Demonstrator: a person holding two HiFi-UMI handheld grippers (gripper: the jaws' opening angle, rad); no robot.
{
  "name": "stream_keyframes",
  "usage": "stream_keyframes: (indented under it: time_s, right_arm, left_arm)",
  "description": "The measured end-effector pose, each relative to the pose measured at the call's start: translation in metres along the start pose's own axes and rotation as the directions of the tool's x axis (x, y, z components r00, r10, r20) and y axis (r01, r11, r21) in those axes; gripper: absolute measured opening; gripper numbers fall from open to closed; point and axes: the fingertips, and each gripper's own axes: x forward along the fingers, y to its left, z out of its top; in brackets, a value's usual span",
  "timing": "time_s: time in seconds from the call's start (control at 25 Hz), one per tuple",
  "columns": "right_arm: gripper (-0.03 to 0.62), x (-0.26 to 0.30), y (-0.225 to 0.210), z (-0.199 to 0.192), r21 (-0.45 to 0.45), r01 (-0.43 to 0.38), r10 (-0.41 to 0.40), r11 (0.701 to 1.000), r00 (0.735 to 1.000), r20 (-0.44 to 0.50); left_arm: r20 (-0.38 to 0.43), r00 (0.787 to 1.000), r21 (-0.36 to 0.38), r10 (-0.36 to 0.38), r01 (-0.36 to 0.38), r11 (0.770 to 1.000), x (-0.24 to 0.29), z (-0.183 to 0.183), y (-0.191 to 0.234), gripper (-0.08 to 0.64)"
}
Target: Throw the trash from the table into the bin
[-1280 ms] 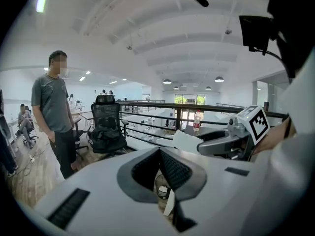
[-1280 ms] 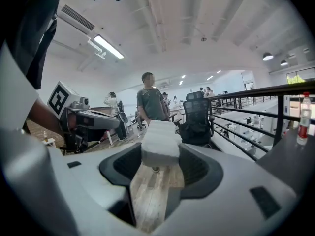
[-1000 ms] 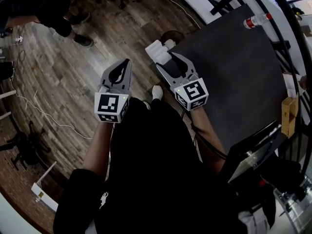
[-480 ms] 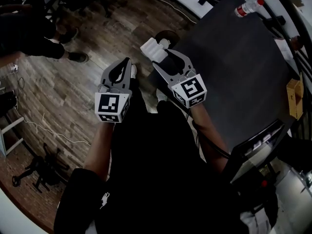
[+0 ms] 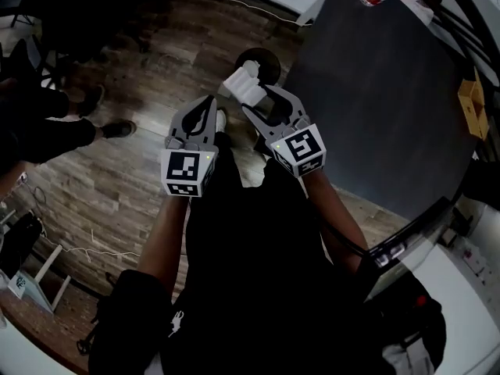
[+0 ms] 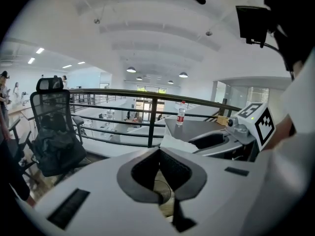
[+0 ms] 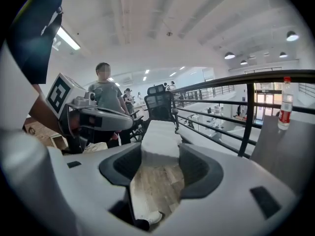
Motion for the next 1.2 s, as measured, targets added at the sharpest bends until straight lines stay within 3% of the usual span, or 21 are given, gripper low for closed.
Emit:
stream_keyframes:
  time_s: [0.32, 0.6, 0.92, 1.08, 1.2]
  right_arm:
    - [0.245, 0.068, -0.013, -0.01, 0.119, 0.19, -0.188, 0.975, 0.982, -0.028]
    - [0.245, 0.118, -0.035, -0.062, 0.228, 0.309, -0.297, 0.924, 0.951, -0.085]
    - [0.245, 0.166, -0.088, -0.153, 0.33, 0.48, -0.45, 0.813, 0.877, -0.168]
    - [0.245, 0.182, -0.113, -0.199, 0.376, 0.562, -0.52, 0.737, 0.826, -0.216]
    - [0.245, 0.198, -0.125, -0.23, 0.374, 0.585, -0.539, 0.72, 0.81, -0.23]
  left_arm:
    - [-0.056, 0.991, 0.005, -0.124, 0.125, 0.992, 0.046, -0.025, 0.047, 0.009]
    - [-0.093, 0.977, -0.011, -0.19, 0.19, 0.982, 0.091, -0.068, 0.07, 0.009]
    - [-0.154, 0.966, -0.013, -0.206, 0.206, 0.978, 0.162, -0.14, 0.085, 0.009]
    - [-0.18, 0.961, -0.021, -0.209, 0.209, 0.978, 0.193, -0.173, 0.089, 0.009]
    - [-0.195, 0.956, 0.001, -0.221, 0.225, 0.974, 0.215, -0.196, 0.093, 0.009]
